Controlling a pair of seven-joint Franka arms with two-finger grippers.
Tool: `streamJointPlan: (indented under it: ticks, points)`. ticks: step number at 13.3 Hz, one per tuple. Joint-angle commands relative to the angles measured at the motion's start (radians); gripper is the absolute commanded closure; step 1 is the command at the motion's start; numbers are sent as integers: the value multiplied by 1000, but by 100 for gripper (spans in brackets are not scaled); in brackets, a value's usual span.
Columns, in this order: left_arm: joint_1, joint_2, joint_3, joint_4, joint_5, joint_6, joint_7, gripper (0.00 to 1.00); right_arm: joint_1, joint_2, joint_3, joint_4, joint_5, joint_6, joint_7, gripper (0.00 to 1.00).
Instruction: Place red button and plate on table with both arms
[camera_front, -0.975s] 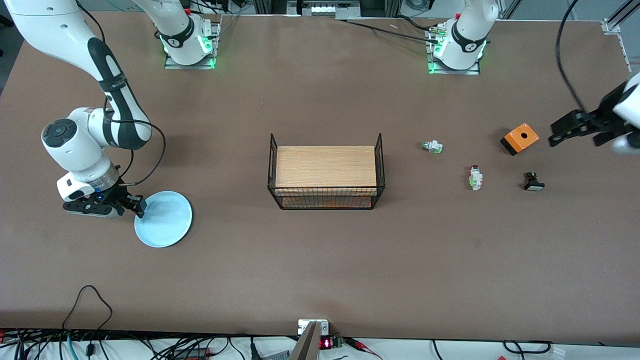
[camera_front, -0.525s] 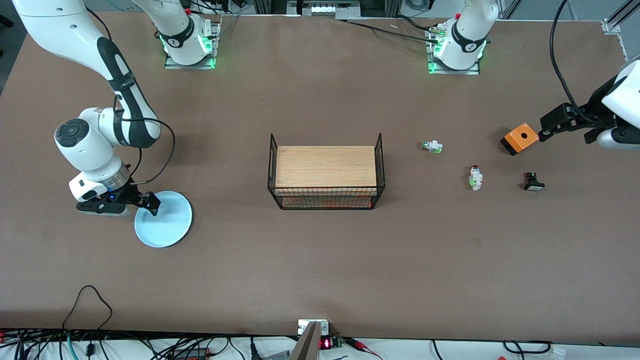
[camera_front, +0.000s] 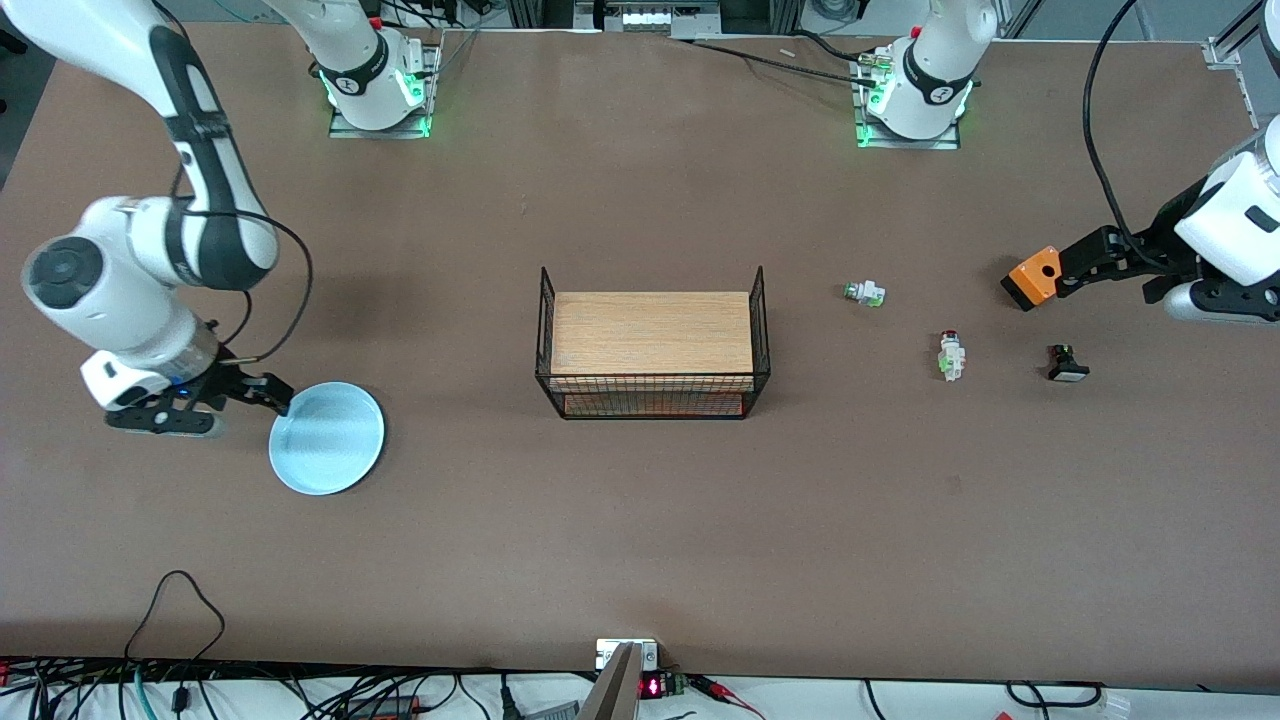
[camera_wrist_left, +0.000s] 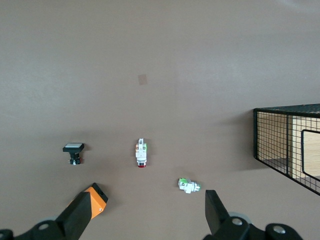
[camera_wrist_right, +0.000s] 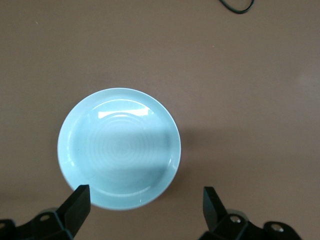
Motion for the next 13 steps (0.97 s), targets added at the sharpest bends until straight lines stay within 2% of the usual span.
streamJointPlan:
  ticks: [1,5,9,12,13]
  points:
    - [16,9,2,22,-18,-20,8,0,1,-31,1,102,12,-194,-4,0]
    - [9,13,4,26,-4,-5,10,0,-10,-163,-1,154,14,-437,-1,0]
    - [2,10,-10,28,42,49,10,0,-5,-292,4,157,9,-558,14,0]
    - [5,6,-11,26,42,5,-4,0,-20,-316,5,217,12,-736,-4,0]
    - [5,4,-11,26,41,-9,-4,0,-32,-327,7,212,14,-745,-32,0]
